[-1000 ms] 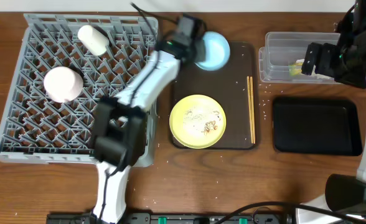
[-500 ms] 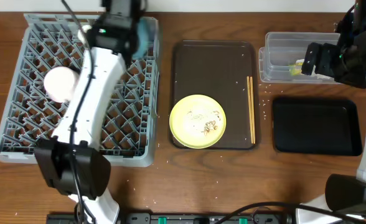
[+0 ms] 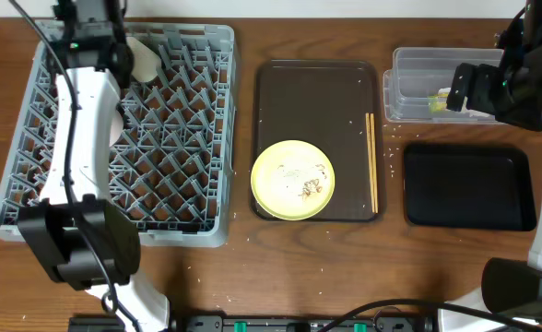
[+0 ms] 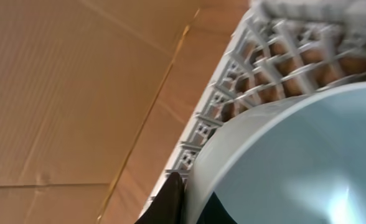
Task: Sort waste into correct bins and load items into the dishwasher
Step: 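Carry the light-blue bowl to the rack's top edge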
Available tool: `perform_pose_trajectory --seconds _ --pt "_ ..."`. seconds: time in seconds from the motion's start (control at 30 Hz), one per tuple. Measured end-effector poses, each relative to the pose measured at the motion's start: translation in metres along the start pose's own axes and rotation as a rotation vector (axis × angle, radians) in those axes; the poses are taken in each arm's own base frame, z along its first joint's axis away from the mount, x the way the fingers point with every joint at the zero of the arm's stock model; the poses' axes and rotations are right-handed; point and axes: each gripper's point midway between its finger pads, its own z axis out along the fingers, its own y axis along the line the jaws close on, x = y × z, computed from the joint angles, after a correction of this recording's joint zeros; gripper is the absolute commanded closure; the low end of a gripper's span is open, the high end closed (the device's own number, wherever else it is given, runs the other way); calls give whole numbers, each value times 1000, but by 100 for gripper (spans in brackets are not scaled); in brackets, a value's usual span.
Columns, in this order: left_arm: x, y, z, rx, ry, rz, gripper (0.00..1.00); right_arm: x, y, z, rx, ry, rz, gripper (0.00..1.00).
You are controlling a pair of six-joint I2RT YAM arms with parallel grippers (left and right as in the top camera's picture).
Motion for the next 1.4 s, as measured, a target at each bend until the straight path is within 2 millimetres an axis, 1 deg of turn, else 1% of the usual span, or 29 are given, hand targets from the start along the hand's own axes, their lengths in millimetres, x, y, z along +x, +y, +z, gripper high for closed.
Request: perform_pose_trajectory --seconds 0.1,0.27,0.4,0.47,0.53,0.9,1.13,1.4 --pt "9 -4 17 -16 41 29 93 0 0 0 0 0 0 1" --pt "21 -25 36 -14 87 107 93 0 0 0 0 0 0 1" --pt "30 -39 51 -35 121 171 93 0 0 0 0 0 0 1" --pt "31 -44 59 -53 125 194 92 0 0 0 0 0 0 1" --pt "26 -46 64 -72 107 197 93 0 0 0 0 0 0 1" --pt "-14 -38 64 -135 -26 205 93 0 0 0 0 0 0 1" --pt "-17 -43 64 -111 -33 310 92 0 0 0 0 0 0 1" --pt "-16 -42 66 -109 -26 408 92 0 0 0 0 0 0 1"
